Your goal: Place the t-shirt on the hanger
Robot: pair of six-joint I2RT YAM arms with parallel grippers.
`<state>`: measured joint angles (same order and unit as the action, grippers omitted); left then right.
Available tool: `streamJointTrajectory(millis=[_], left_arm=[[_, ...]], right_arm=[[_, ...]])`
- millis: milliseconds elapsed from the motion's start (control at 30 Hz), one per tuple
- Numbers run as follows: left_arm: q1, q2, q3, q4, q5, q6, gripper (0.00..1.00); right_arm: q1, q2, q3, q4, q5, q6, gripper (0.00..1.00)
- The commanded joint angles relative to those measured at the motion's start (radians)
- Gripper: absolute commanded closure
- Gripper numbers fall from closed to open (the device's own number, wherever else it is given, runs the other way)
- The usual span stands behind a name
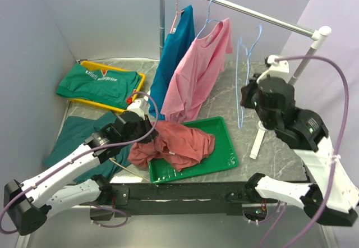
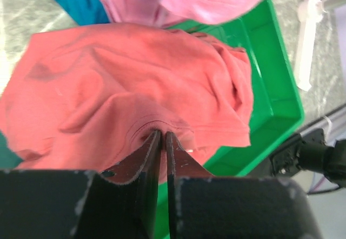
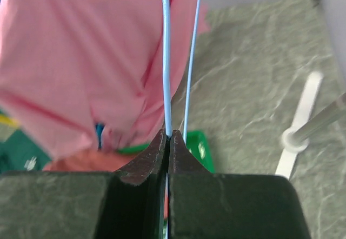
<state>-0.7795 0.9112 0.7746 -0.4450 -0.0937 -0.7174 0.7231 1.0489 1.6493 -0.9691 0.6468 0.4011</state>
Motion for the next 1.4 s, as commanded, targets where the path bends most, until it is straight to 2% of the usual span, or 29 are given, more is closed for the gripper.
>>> streamJointTrajectory(millis=[0,133,400,500,733,900,1367], left_arm=[[0.026,0.000,0.025,-0.023,-0.057,0.013,0.87],[0.085,0.043,0.054,-0.035,-0.069,0.036,0.92],[0.220,0.179,0.077,0.028,-0.015,0.082,0.94],[0.226,0.199,0.106,0.038,0.008,0.082,0.93],[0.227,0.154,0.137,0.022,0.078,0.113,0.91],[0.226,0.126,0.167,-0.027,0.074,0.122,0.99],[0.226,0.058,0.215,-0.132,0.081,0.196,0.99]], right_arm=[[0.006,-0.116,-0.060,-0.019,-0.220,0.044,1.00],[0.006,-0.180,-0.147,-0.045,-0.422,0.048,1.00],[0.006,-0.369,-0.339,-0.054,-0.801,0.076,1.00],[0.004,-0.418,-0.399,-0.014,-0.974,0.096,1.00],[0.006,-0.484,-0.595,0.102,-1.213,0.114,1.00],[0.006,-0.494,-0.643,0.118,-1.228,0.093,1.00],[0.006,-0.486,-0.631,0.095,-1.113,0.031,1.00]])
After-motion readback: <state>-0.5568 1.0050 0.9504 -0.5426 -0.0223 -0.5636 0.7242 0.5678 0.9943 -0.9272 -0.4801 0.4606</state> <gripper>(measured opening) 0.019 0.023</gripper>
